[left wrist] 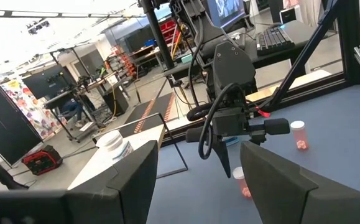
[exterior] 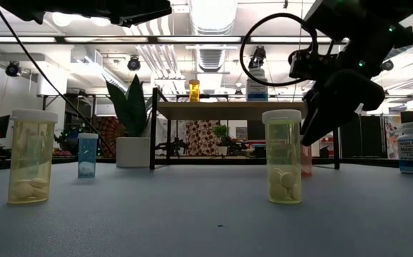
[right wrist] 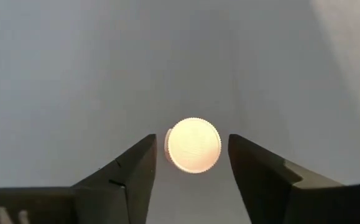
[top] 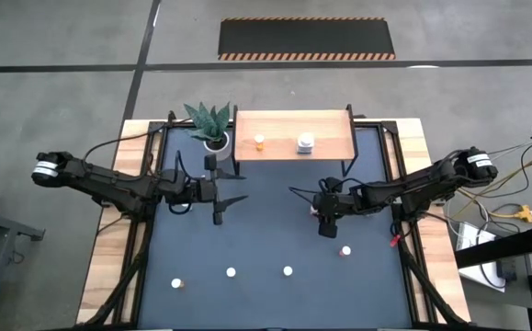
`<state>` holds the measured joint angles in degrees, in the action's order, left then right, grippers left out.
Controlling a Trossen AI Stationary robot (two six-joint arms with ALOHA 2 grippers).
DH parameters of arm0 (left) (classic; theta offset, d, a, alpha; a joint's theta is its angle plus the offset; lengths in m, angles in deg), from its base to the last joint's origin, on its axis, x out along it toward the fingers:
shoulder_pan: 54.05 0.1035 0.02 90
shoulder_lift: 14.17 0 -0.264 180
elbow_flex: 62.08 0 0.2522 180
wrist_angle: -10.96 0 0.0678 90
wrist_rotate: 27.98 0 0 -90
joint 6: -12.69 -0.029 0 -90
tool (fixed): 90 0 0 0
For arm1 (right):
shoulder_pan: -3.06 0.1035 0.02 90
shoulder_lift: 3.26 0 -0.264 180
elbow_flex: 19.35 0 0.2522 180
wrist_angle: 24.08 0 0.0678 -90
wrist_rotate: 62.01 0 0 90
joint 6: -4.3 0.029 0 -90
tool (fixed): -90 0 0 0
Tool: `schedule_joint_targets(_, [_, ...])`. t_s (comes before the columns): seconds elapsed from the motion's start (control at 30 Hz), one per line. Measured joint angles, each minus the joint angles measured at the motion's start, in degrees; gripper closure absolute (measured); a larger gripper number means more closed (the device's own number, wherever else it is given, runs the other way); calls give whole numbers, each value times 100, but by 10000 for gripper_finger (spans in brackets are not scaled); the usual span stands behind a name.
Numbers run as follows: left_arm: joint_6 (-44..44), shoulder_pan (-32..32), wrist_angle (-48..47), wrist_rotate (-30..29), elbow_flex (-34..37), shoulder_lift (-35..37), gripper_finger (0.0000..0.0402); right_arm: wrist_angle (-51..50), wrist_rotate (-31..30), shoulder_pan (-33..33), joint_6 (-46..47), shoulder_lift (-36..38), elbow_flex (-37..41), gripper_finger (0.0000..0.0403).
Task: Pick and place medicine bottles onto shelf by color
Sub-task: Put the top pink medicine bottle on the shelf
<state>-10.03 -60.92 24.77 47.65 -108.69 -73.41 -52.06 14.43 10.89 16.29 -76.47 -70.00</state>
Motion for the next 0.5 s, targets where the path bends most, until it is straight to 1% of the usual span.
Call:
schedule_joint_targets(0.17, [-2,0,10,0,12,0,190,-1,2,0,0,0,0,272])
schedule_joint_targets(0.27, [-2,0,17,1,20,0,190,0,14,0,-2,0,0,295])
schedule_joint_targets(0.37, [-2,0,26,0,26,0,190,0,29,0,0,0,0,302])
schedule_joint_targets(0.5, [-2,0,26,0,26,0,190,-178,75,0,41,2,-192,289])
